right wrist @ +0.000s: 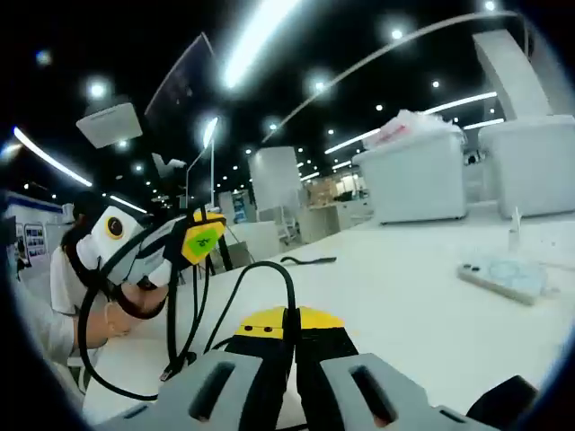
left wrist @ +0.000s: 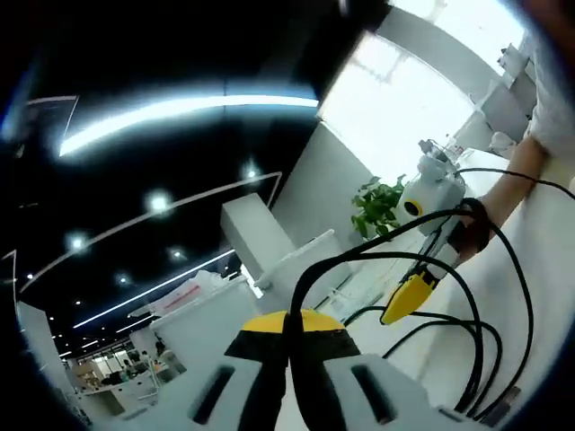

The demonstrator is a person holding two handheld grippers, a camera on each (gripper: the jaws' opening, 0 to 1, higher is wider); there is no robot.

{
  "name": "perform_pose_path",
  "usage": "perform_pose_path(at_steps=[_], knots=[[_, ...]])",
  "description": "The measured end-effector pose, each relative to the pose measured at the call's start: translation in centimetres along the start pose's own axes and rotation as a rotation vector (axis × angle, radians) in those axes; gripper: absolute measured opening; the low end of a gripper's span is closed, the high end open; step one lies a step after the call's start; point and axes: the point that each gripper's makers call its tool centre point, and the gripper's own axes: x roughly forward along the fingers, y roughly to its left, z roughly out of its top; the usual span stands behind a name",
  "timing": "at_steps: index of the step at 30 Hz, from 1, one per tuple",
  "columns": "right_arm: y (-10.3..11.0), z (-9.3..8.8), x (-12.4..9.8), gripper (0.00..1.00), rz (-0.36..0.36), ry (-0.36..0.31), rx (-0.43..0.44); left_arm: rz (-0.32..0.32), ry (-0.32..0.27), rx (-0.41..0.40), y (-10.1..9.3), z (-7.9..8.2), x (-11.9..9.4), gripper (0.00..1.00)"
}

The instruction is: Coil the Type-C to USB data cable on the desktop and secure it with Velcro straps.

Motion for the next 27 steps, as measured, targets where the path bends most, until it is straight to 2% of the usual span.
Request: perform_pose_path(at_steps=[2, 6, 14, 20, 27], knots=[[0.4, 1.4, -0.7, 0.02, -0.018, -0.044, -0.103, -0.002, 0.005, 0.010, -0.1, -0.1, 0.0, 0.05], [1.2, 2.8, -1.5, 0.02, -0.039, -0.088, -0.153, -0.019, -0.001, 0.005, -0.4, 0.0, 0.0, 0.05], [2.5, 3.5, -1.8, 0.02, 0.001, -0.122, -0.127, -0.053, 0.000, 0.006, -1.3, -0.3, 0.3, 0.05], [3.3, 3.5, -1.9, 0.02, 0.036, -0.131, -0.114, -0.055, 0.011, -0.033, -1.4, -0.8, 0.4, 0.05], [3.6, 3.6, -1.9, 0.02, 0.051, -0.135, -0.115, -0.048, 0.021, -0.019, -1.5, -1.1, 0.5, 0.05]])
